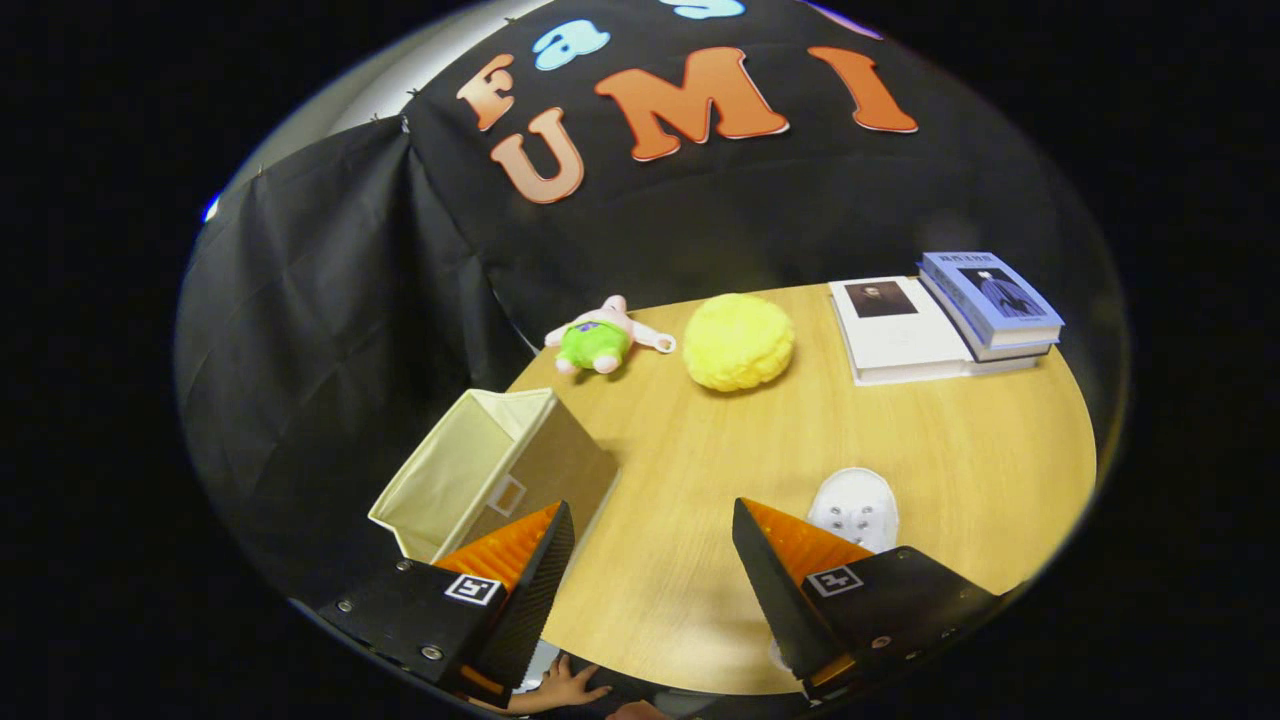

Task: Open the storage box then place both shoes into the box .Put the left shoe in first, then the right shoe, with the right side of both shoes facing outward in a uniform manner.

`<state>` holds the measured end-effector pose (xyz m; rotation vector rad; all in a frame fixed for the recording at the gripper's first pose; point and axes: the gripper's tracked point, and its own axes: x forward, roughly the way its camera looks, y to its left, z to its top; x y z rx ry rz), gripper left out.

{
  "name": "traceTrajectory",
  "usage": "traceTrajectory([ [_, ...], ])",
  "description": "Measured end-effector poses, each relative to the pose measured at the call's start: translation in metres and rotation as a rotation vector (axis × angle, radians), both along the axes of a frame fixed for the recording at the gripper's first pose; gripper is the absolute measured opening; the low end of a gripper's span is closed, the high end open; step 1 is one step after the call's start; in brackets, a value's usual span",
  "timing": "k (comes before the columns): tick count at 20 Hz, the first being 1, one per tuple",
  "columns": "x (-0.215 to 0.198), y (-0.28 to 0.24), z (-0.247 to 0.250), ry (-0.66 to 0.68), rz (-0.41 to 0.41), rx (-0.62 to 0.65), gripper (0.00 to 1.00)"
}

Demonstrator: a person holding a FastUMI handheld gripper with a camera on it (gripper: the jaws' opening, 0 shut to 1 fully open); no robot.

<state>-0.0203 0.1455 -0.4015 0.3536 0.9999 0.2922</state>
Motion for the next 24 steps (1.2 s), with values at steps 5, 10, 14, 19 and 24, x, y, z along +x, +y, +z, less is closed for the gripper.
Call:
traceTrajectory([
  [5, -0.024, -0.05, -0.043, 0.09, -0.046, -0.099, 0.95],
  [10, -0.046, -0.082, -0.074, 0.18, -0.097, -0.118, 0.95],
  [14, -0.064, -0.092, -0.094, 0.23, -0.092, -0.133, 0.89],
  [19, -0.071, -0.102, -0.112, 0.27, -0.093, -0.154, 0.78],
  [24, -0.083, -0.101, -0.13, 0.324, -0.102, -0.142, 0.63],
])
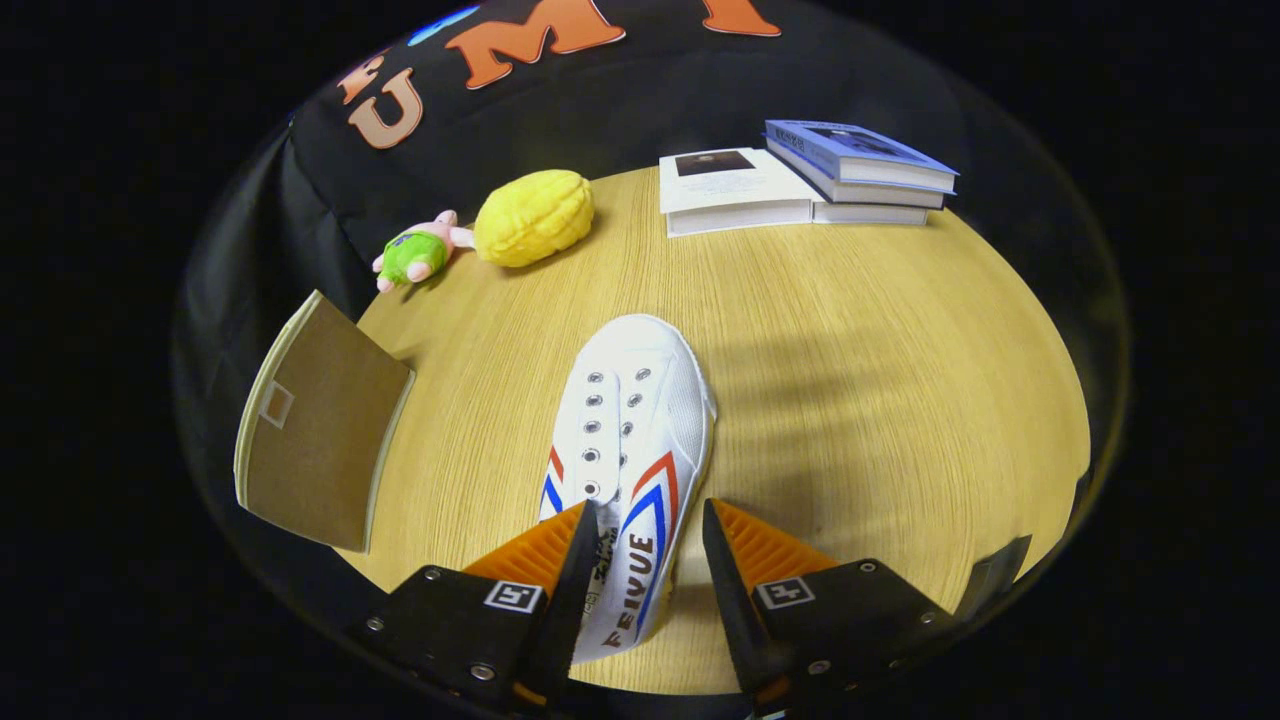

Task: Open the storage box then place both shoes into the box .Put the left shoe in first, then the right shoe, with the right side of both shoes facing outward in a uniform manner.

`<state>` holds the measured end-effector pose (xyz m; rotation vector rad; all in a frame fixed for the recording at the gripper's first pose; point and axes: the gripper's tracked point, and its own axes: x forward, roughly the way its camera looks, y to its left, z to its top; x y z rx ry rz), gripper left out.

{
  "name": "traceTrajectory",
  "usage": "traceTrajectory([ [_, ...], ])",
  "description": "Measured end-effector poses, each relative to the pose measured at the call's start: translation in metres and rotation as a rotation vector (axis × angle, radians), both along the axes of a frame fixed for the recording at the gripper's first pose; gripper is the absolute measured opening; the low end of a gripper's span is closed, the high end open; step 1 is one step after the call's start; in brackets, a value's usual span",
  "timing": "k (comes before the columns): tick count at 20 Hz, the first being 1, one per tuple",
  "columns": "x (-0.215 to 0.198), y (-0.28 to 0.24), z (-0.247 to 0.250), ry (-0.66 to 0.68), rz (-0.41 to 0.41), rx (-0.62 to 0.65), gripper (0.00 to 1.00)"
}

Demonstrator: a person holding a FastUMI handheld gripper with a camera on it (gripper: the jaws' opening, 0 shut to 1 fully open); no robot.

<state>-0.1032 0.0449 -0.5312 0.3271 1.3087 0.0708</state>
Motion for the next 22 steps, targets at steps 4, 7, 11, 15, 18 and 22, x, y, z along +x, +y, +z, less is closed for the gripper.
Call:
traceTrajectory([
  [4, 0.002, -0.009, -0.003, -0.004, -0.061, 0.017, 0.41],
  [7, 0.003, -0.013, -0.004, -0.008, -0.095, 0.034, 0.23],
  [11, 0.009, -0.017, 0.002, -0.017, -0.118, 0.017, 0.1],
  [15, 0.027, 0.01, 0.021, -0.041, -0.137, 0.089, 0.09],
  [18, 0.044, 0.03, 0.047, -0.088, -0.11, 0.122, 0.09],
  [22, 0.07, 0.067, 0.089, -0.162, -0.079, 0.182, 0.09],
])
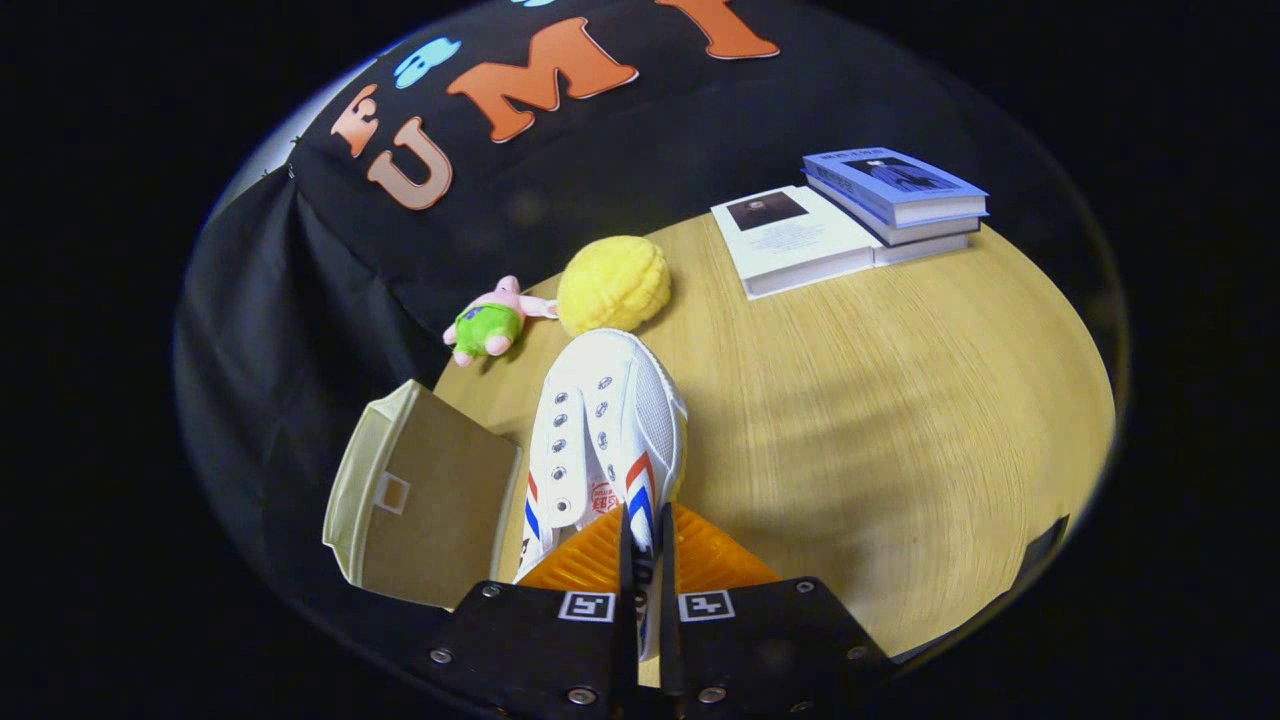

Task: Open the storage box then place both shoes into the box .Put the left shoe in first, then the right shoe, with the right side of both shoes facing outward in a uniform manner.

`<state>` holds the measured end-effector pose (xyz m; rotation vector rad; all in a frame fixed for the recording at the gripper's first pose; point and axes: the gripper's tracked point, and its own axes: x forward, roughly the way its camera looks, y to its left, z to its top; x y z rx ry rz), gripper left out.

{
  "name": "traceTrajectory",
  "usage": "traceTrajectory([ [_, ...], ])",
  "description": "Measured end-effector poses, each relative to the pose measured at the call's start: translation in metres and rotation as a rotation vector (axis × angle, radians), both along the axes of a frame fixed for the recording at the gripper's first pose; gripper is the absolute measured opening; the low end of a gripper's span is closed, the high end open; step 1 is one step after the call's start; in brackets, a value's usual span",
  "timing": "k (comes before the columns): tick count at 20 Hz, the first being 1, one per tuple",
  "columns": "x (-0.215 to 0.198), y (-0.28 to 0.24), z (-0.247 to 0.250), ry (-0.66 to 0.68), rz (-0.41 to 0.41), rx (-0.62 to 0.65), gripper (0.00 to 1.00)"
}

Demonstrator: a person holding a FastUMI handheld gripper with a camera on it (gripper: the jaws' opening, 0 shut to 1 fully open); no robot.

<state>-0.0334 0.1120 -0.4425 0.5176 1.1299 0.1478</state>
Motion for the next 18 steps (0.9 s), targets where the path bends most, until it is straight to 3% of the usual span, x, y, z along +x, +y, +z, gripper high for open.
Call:
traceTrajectory([
  [12, 0.046, 0.144, 0.104, -0.188, 0.22, 0.113, 0.09],
  [18, 0.038, 0.228, 0.103, -0.189, 0.359, 0.171, 0.08],
])
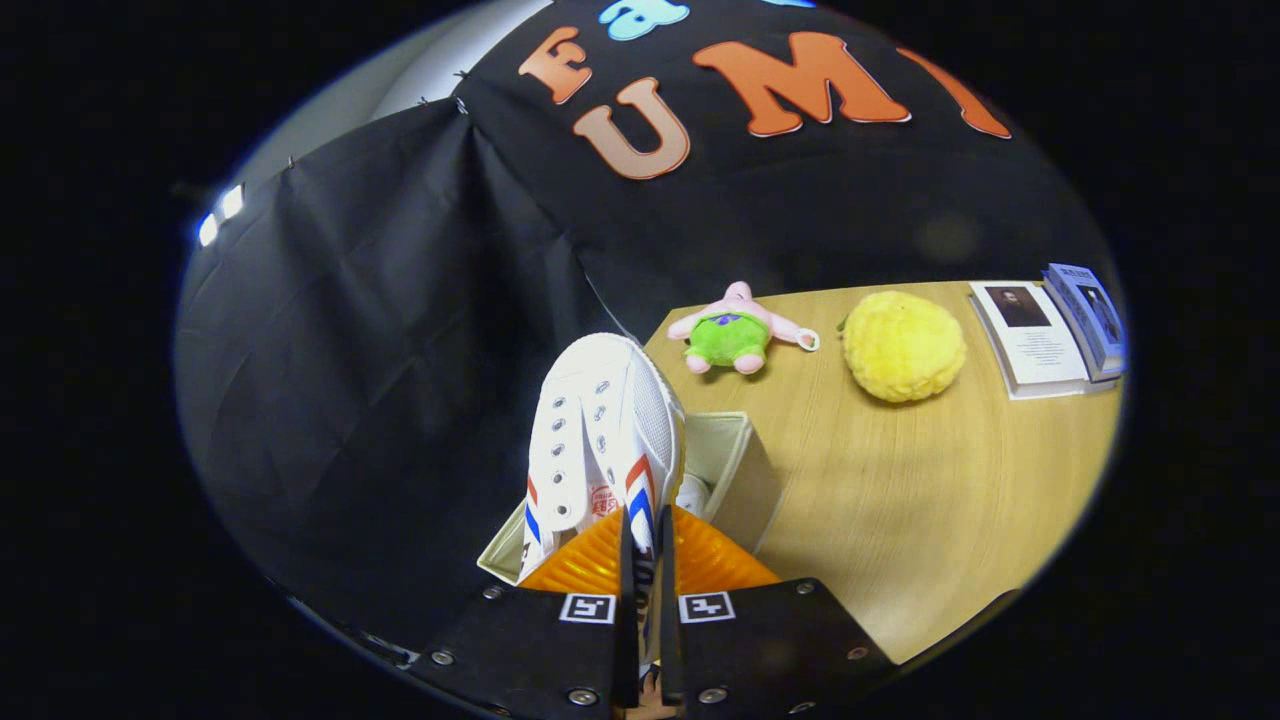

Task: Open the storage box then place both shoes into the box .Put the left shoe in first, then the right shoe, with the right side of both shoes facing outward in a uniform manner.

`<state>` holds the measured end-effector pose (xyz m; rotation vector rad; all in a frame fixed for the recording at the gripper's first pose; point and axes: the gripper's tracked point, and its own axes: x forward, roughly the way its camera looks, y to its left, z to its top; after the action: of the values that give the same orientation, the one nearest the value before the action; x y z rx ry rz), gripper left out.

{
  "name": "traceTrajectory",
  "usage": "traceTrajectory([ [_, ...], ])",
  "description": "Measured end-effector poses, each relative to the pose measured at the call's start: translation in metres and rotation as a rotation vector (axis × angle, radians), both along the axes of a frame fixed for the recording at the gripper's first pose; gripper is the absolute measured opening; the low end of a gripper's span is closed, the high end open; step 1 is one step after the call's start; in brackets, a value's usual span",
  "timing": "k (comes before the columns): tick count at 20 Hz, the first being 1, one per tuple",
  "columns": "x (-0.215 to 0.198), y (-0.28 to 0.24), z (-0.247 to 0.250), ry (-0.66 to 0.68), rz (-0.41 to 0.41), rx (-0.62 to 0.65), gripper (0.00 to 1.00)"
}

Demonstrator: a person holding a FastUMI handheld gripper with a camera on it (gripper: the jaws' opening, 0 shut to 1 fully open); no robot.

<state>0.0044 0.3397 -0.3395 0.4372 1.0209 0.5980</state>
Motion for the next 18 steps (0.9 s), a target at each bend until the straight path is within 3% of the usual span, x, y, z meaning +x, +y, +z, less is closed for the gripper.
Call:
traceTrajectory([
  [7, -0.012, 0.038, -0.033, 0.004, 0.1, -0.091, 0.08],
  [10, -0.022, 0.045, -0.047, 0.035, 0.104, -0.157, 0.09],
  [12, -0.033, 0.048, -0.052, 0.082, 0.108, -0.173, 0.16],
  [13, -0.035, 0.053, -0.049, 0.092, 0.107, -0.125, 0.25],
  [16, -0.026, 0.067, -0.027, 0.12, 0.057, 0.041, 0.32],
  [18, -0.015, 0.052, -0.023, 0.062, 0.043, -0.002, 0.37],
])
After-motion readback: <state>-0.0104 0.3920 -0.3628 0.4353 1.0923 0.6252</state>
